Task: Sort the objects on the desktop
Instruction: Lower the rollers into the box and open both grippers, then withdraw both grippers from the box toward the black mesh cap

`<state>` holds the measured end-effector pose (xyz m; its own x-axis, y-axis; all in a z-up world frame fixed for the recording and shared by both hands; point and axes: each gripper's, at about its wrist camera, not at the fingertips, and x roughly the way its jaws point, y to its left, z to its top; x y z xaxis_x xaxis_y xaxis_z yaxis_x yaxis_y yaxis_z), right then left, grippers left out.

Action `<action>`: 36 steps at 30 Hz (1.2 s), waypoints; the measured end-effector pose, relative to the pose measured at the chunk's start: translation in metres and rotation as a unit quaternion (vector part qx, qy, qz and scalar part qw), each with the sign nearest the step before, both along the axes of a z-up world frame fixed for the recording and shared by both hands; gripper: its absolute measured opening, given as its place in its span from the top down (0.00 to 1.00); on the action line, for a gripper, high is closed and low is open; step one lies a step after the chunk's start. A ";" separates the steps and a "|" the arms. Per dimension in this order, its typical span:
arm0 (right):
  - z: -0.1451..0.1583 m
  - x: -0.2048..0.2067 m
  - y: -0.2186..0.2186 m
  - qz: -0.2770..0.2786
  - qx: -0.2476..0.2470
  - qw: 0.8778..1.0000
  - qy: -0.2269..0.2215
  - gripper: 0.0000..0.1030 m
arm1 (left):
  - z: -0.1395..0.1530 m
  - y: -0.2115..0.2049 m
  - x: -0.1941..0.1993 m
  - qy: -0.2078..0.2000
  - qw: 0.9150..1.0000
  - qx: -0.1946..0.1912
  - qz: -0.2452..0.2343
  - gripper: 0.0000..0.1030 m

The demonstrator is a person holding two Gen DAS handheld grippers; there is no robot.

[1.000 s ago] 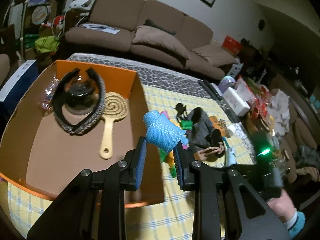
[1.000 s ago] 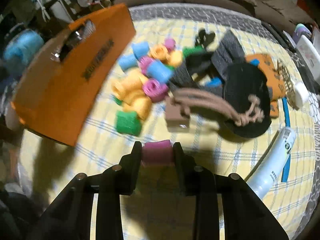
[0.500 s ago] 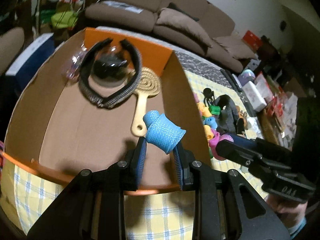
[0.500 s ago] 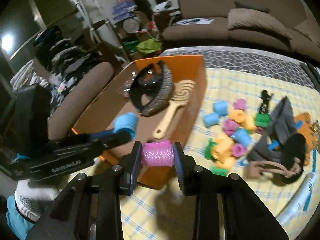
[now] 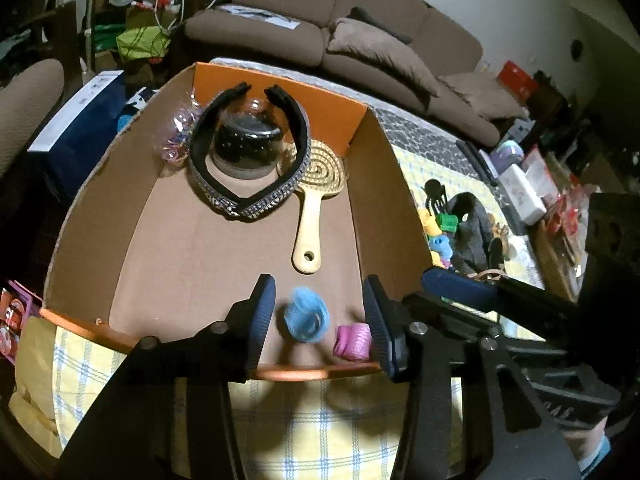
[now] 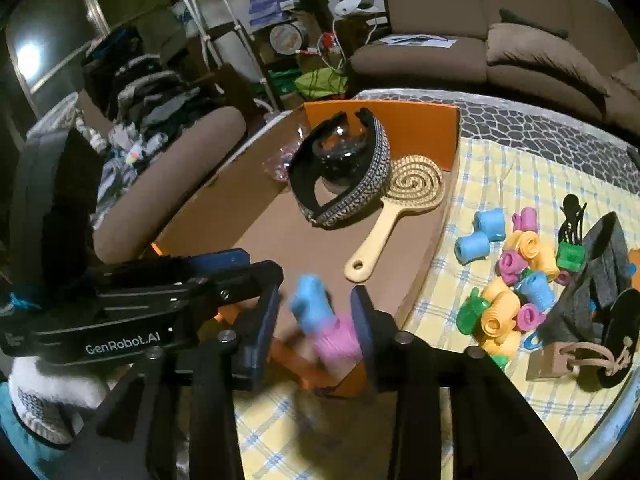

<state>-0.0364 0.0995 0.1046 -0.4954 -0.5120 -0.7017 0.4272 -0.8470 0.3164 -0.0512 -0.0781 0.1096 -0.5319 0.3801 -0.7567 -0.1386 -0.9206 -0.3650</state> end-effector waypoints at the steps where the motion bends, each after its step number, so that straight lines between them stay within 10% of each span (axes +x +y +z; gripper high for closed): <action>1: 0.002 0.000 0.002 -0.003 -0.005 1.000 0.001 0.55 | 0.002 -0.002 0.000 0.002 1.000 0.003 0.003 0.58; 20: 0.015 -0.006 0.081 -0.124 -0.052 0.991 0.008 0.26 | 0.020 0.022 0.004 0.053 0.998 0.019 -0.010 0.03; 36: -0.003 -0.003 0.116 -0.159 -0.009 0.987 -0.019 0.18 | 0.019 0.069 0.008 0.063 0.997 -0.025 -0.039 0.00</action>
<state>-0.0398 0.2158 0.1019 -0.6063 -0.3470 -0.7155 0.1275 -0.9306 0.3432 -0.0431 -0.0090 0.1288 -0.5945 0.3876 -0.7045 -0.2524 -0.9218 -0.2941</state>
